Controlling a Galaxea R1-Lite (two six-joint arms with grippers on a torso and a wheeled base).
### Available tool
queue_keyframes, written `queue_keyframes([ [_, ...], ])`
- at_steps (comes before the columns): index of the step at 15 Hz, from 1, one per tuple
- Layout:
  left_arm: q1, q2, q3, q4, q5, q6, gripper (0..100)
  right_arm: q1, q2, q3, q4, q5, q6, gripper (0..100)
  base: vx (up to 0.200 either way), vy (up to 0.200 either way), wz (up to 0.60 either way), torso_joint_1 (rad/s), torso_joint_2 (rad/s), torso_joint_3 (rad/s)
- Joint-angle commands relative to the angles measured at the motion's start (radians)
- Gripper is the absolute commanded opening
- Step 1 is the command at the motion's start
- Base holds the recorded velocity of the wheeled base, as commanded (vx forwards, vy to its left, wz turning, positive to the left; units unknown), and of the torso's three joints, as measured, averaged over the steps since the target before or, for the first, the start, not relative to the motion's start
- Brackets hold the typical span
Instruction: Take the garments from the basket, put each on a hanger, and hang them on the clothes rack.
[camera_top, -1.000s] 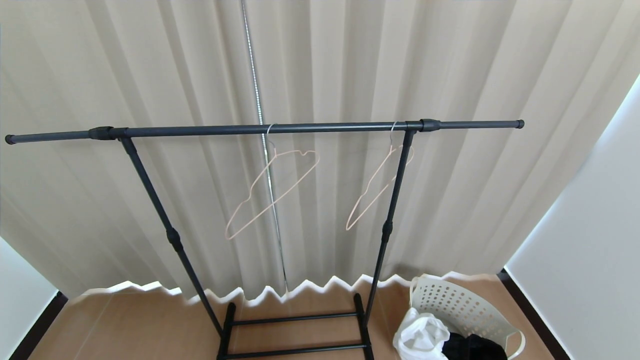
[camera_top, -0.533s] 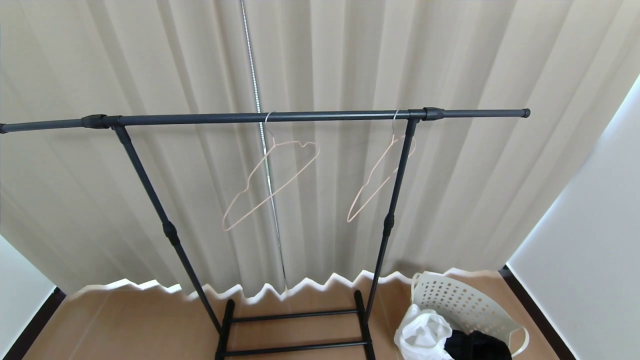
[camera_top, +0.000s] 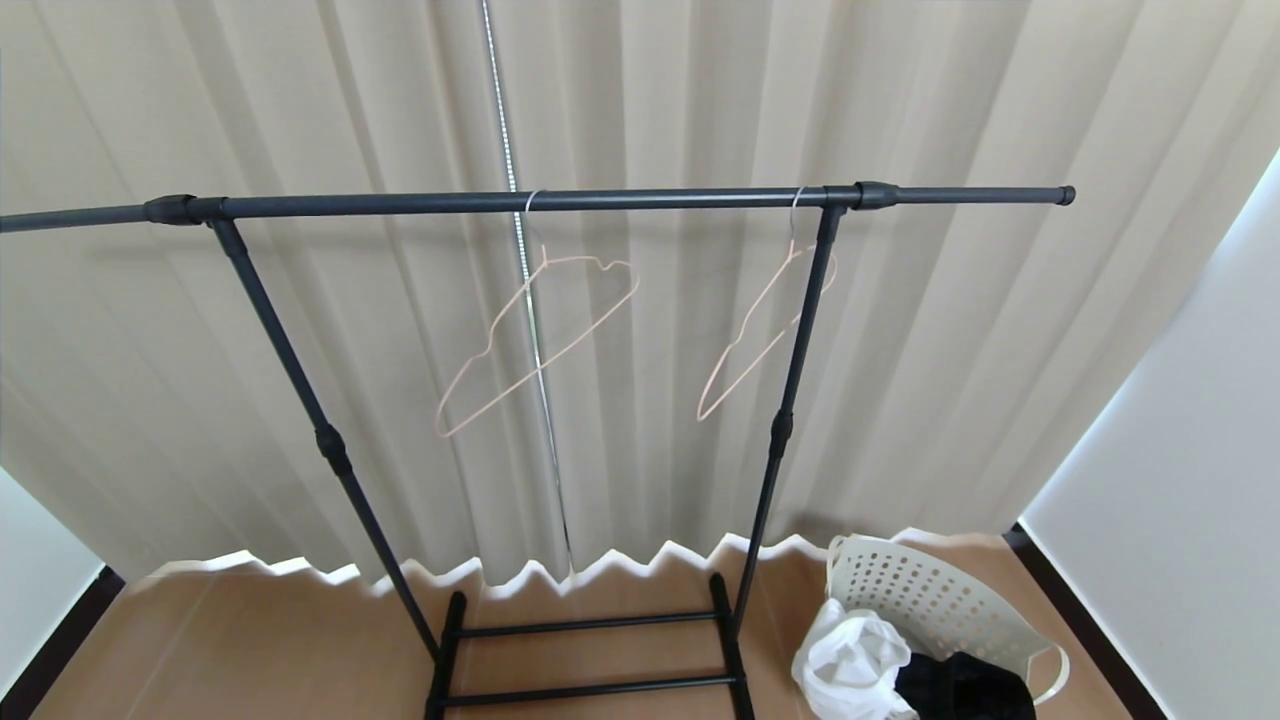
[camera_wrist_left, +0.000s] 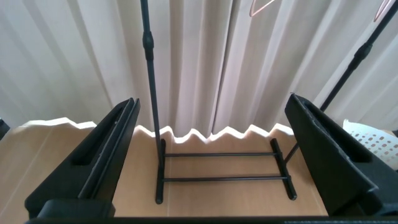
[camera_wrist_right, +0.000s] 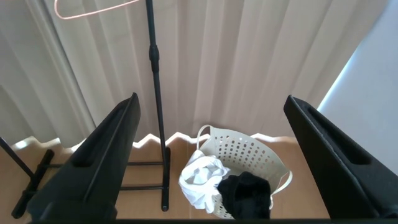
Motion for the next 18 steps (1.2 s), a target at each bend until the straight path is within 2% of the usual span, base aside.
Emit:
queue_keyframes([
  [1,0.000,-0.001,0.000,0.000,0.001,0.000,100,0.001,0.000,0.000,-0.001,0.000,0.000,100,0.000,0.000,0.00,-0.159,0.36,0.207],
  [8,0.000,-0.001,0.000,0.000,0.001,0.000,100,0.000,0.000,0.000,0.001,0.000,0.000,100,0.000,0.000,0.00,-0.159,0.39,0.229],
  [18,0.000,-0.001,0.000,0.000,0.001,0.000,100,0.000,0.000,0.000,0.001,0.000,0.000,100,0.000,0.000,0.00,-0.196,0.54,0.337],
])
